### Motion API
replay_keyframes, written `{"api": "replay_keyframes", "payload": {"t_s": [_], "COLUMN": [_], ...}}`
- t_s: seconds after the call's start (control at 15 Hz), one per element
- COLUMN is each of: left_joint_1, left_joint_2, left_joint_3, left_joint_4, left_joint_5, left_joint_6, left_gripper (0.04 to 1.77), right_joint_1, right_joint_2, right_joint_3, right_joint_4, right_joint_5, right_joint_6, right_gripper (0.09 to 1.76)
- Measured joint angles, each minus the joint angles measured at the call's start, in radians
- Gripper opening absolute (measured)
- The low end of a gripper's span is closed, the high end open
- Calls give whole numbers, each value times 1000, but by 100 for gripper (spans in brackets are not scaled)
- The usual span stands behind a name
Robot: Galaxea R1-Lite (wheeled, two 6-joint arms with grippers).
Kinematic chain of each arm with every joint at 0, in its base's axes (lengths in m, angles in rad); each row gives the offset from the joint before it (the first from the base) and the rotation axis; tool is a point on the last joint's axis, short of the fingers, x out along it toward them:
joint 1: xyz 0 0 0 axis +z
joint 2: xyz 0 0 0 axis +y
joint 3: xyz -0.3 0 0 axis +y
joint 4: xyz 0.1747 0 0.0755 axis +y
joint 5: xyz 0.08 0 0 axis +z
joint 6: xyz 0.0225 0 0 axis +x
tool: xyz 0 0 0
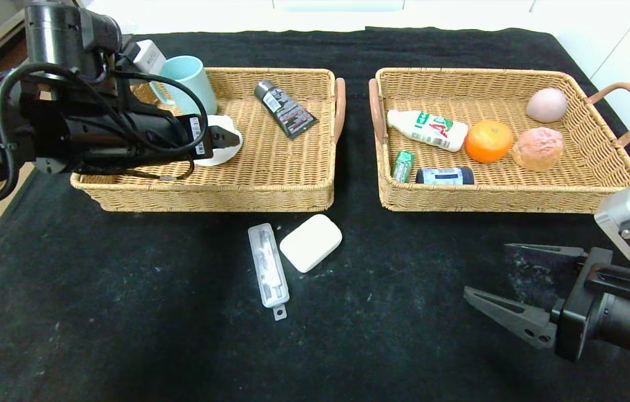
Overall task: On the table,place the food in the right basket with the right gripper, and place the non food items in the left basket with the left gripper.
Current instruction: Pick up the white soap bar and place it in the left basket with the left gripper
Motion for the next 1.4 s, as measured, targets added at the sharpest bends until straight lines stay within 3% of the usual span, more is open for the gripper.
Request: {"api": "replay_keyframes", "payload": {"t_s": [0.33, 1.0, 1.27, 1.4], "left_joint_1": [-111, -364, -392, -391], "left_joint_2": [-92, -121, -58, -21], "left_joint_3": [116, 116, 68, 17], "left_joint_4": [61, 307, 327, 391], "left_joint_5": [-7, 0, 35, 50], "left_joint_6": [128, 301, 340, 356], "left_gripper": [162, 169, 170, 170], "right_joint_1": [-1, -11, -13, -13], "right_joint_2": [-13, -59, -86, -97], "right_joint_3": [-3, -10, -14, -18], "right_joint_4": [0, 0, 1, 1], "right_joint_5": [0, 2, 4, 5], "right_joint_6": [-1, 5, 5, 6], "right_gripper": [171, 171, 171, 171]}}
